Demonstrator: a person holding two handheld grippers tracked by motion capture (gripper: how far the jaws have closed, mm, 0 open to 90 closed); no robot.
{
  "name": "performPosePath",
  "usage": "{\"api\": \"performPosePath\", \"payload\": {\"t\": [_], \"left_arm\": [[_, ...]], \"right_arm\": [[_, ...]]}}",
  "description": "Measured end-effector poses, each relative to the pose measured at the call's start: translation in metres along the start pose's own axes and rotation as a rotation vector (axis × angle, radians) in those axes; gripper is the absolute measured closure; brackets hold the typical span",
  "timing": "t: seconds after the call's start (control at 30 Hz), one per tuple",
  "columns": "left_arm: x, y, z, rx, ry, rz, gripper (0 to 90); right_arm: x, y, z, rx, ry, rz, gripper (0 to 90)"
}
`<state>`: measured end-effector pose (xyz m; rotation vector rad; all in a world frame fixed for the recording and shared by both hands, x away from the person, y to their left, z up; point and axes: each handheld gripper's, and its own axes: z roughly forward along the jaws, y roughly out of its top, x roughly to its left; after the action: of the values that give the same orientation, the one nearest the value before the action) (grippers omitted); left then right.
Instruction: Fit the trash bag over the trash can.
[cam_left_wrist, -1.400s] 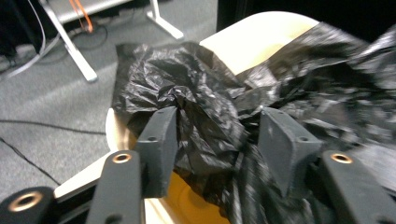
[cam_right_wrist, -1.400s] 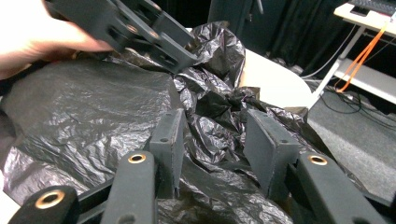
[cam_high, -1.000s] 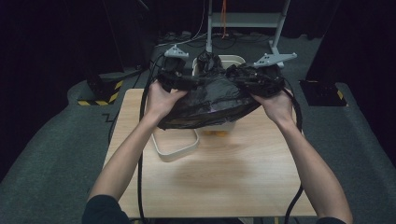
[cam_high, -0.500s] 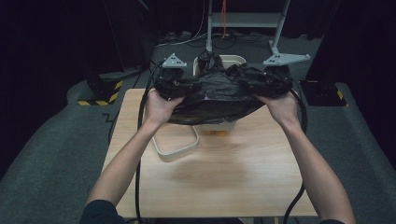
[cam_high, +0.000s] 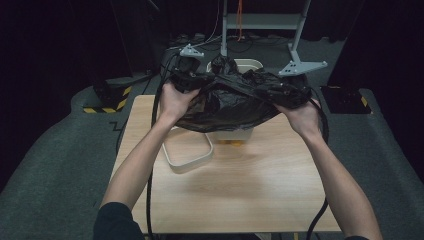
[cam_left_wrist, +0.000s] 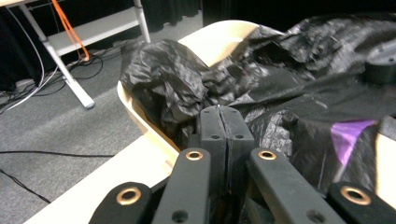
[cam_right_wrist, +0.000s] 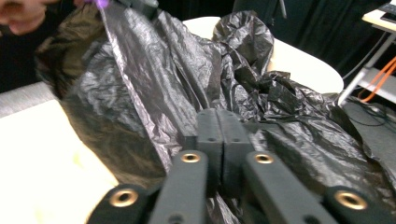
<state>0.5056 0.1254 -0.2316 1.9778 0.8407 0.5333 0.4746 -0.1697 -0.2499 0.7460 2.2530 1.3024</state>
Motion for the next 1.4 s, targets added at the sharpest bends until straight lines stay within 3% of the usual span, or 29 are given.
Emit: {"api": "performPosePath", "payload": {"t": [0.13, 0.2, 0.33, 0.53, 0.73, 0.83, 0.93, 1.07, 1.2, 1.4], "left_arm": [[0.003, 0.004, 0.006, -0.006, 0.012, -0.006, 89.2], [0.004, 0.006, 0.008, -0.007, 0.028, -0.008, 89.4], [0.011, 0.01, 0.017, 0.015, 0.053, -0.036, 89.5], [0.017, 0.018, 0.031, 0.049, 0.082, -0.065, 89.5], [0.02, 0.021, 0.04, 0.057, 0.101, -0.069, 89.5], [0.022, 0.022, 0.042, 0.056, 0.099, -0.076, 89.5], [0.019, 0.021, 0.039, 0.035, 0.077, -0.073, 87.8], [0.009, 0.017, 0.022, -0.03, 0.067, -0.044, 69.8], [0.0, 0.011, -0.002, -0.084, 0.037, -0.028, 49.4], [-0.01, -0.005, -0.03, -0.123, -0.023, -0.032, 34.1]], "right_arm": [[-0.003, 0.005, 0.005, -0.022, -0.039, 0.004, 88.9], [-0.005, 0.005, 0.003, -0.066, -0.062, 0.032, 75.5], [0.0, 0.001, -0.008, -0.109, -0.069, 0.027, 63.4], [0.006, -0.001, -0.023, -0.11, -0.085, 0.0, 55.9], [0.007, -0.004, -0.016, -0.059, -0.084, -0.021, 51.4], [0.005, -0.003, -0.011, -0.054, -0.076, -0.013, 53.8], [0.005, -0.004, -0.007, -0.037, -0.084, -0.029, 69.8], [0.0, -0.002, -0.002, -0.041, -0.093, -0.012, 87.1], [-0.006, -0.001, 0.002, -0.041, -0.106, 0.01, 89.9], [-0.01, 0.0, 0.006, -0.04, -0.119, 0.025, 90.0]]}}
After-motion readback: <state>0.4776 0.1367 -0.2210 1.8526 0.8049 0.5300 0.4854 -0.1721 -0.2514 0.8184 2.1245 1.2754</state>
